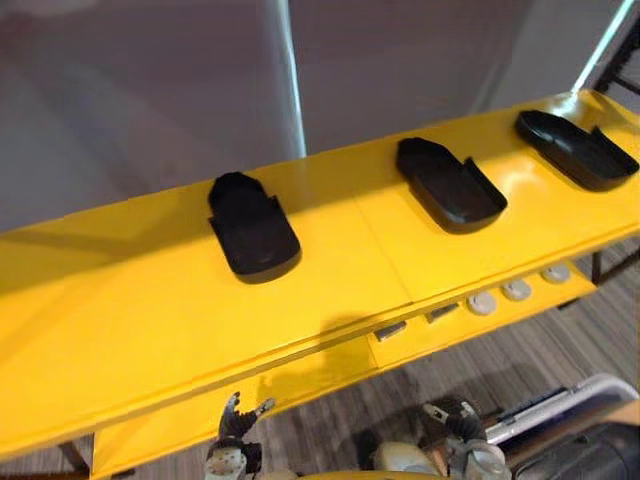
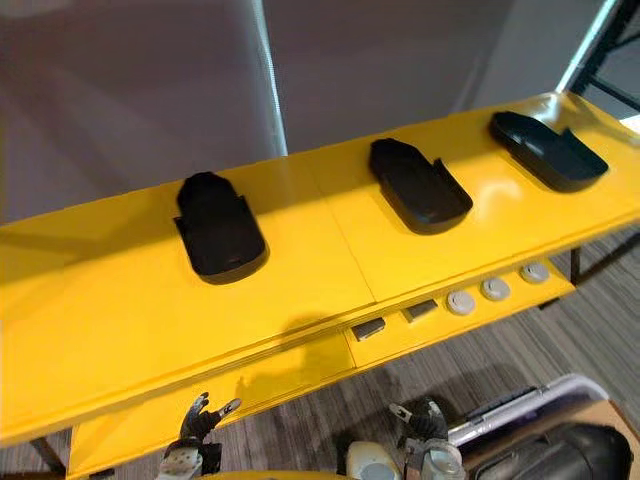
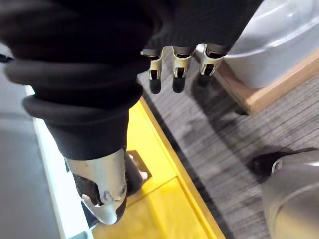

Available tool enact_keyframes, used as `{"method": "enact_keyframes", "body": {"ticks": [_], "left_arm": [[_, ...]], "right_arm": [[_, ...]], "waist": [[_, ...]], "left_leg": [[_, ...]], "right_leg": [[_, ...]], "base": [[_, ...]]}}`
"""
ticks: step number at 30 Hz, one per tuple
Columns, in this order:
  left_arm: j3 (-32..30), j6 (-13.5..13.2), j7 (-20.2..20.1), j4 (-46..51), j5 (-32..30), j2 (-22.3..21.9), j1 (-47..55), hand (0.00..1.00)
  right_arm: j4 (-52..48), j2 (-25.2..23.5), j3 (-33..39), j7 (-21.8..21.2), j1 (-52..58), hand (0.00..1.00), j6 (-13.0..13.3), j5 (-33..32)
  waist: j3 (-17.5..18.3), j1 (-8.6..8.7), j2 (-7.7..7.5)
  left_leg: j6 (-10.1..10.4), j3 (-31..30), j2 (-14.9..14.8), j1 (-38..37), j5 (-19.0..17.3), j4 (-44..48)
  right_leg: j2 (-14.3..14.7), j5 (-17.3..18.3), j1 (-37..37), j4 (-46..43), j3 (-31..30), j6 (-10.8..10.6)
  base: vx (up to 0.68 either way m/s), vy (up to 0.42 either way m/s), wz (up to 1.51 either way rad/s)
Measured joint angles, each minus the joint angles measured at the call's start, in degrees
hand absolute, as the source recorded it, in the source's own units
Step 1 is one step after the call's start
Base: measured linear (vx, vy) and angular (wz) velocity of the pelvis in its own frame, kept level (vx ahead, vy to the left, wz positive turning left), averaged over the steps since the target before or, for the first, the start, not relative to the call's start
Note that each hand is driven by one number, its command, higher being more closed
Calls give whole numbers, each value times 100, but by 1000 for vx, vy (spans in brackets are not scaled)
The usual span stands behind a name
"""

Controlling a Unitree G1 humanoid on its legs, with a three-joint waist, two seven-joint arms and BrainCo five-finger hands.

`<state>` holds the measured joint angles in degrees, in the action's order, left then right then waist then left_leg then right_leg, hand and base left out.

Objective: Walk over and take plastic housings, then place them on the shelf

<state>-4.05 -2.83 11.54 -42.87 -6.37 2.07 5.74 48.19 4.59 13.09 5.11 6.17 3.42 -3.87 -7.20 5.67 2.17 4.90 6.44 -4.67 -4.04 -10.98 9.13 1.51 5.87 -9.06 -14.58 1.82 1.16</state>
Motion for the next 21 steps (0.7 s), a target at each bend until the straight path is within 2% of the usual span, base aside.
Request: {"method": "enact_keyframes", "body": {"ticks": [1,2,3,4,5,6,7,9,10,11,12,13,14,15,16,18,21], "left_arm": [[-11,-30,30,4,-1,50,-148,0],[-15,-36,62,7,-1,90,-204,0],[-71,-36,117,10,-2,144,-278,0],[-87,-36,132,32,-5,200,-306,0],[-88,-36,133,75,-6,226,-299,0],[-87,-34,134,119,-14,258,-307,0],[-88,-29,132,174,-81,251,-337,0],[-87,-23,128,183,-105,248,-346,0],[-110,-23,125,184,-105,243,-343,0],[-136,-21,126,184,-102,234,-290,0],[-137,-21,125,182,-102,239,-261,0],[-138,-19,122,182,-99,243,-272,0],[-212,-15,123,174,-99,274,-269,0],[-326,14,131,169,-97,235,-245,0],[-336,15,131,159,-97,219,-217,0],[-278,11,123,87,-91,120,-228,0],[-131,9,122,-85,-74,40,-298,0]], "right_arm": [[0,2,19,0,-22,0,-10,6],[-7,-39,15,-7,-42,0,-13,10],[-16,-149,8,-9,-110,0,-14,31],[-15,-214,-49,-5,-179,0,-35,100],[-25,-225,-116,-6,-211,0,-57,139],[-86,-232,-244,-5,-241,0,-74,187],[-150,-227,-238,-3,-222,0,-125,218],[-148,-233,-241,-5,-140,0,-153,225],[-124,-239,-251,-11,-59,0,-152,227],[-127,-244,-239,-10,-4,0,-142,229],[-104,-241,-239,-13,-6,0,-140,238],[36,-243,-246,-19,-5,0,-140,246],[116,-253,-280,-20,-41,0,-147,260],[171,-217,-297,-21,-124,0,-137,312],[292,-168,-324,-16,-253,0,-141,382],[401,-73,-342,-3,-401,0,-142,400],[465,-37,-215,16,-384,0,-139,399]], "waist": [[-1,-47,28],[-32,-43,-10],[-118,-34,-59],[-196,-60,-96],[-221,-96,-117],[-253,-150,-117],[-287,-164,-155],[-363,-164,-126],[-329,-156,-183],[-321,-173,-203],[-308,-167,-235],[-264,-158,-342],[-234,-240,-441],[-214,-357,-439],[-155,-403,-473],[-116,-393,-383],[-19,-331,-446]], "left_leg": [[-65,191,19,11,-38,-59],[-104,289,43,22,-59,-56],[-183,553,70,29,-106,-26],[-256,918,52,41,-149,-12],[-273,1141,2,71,-152,-2],[-401,1507,-40,236,-128,80],[-489,1774,-38,282,-169,107],[-516,1977,-38,265,-184,168],[-530,2117,-47,239,-190,225],[-558,2191,-48,232,-207,285],[-562,2223,-38,225,-210,320],[-552,2284,-10,233,-217,441],[-550,2335,-5,301,-218,609],[-552,2334,-74,399,-216,819],[-546,2335,-146,551,-220,1011],[-494,2137,-199,617,-248,849],[-347,2072,-220,279,-100,519]], "right_leg": [[50,-95,-130,4,-216,-47],[68,-157,-181,26,-332,-88],[142,-366,-238,150,-598,-175],[247,-708,-266,425,-845,-335],[261,-964,-299,634,-905,-389],[251,-1338,-339,1065,-800,-472],[117,-995,-477,598,-183,-406],[-62,-322,-514,-284,252,-225],[-222,116,-443,-933,466,-265],[-382,405,-333,-1389,598,-269],[-502,595,-194,-1624,650,-311],[-730,722,6,-1673,741,-373],[-743,792,101,-1396,723,-448],[-615,765,300,-811,704,-407],[-495,701,563,-122,523,-308],[-327,442,577,182,334,-211],[-150,355,598,231,43,-146]], "base": [[-7,119,-69],[-38,152,-108],[-88,152,-133],[-113,147,-153],[-182,107,-162],[-202,66,-140],[-187,53,-116],[-100,50,-66],[-65,26,-53],[-35,-9,-40],[-23,-61,-26],[-23,-116,-39],[-61,-190,-80],[-77,-237,-116],[-94,-213,-109],[-80,-129,-77],[-44,-75,-61]]}}
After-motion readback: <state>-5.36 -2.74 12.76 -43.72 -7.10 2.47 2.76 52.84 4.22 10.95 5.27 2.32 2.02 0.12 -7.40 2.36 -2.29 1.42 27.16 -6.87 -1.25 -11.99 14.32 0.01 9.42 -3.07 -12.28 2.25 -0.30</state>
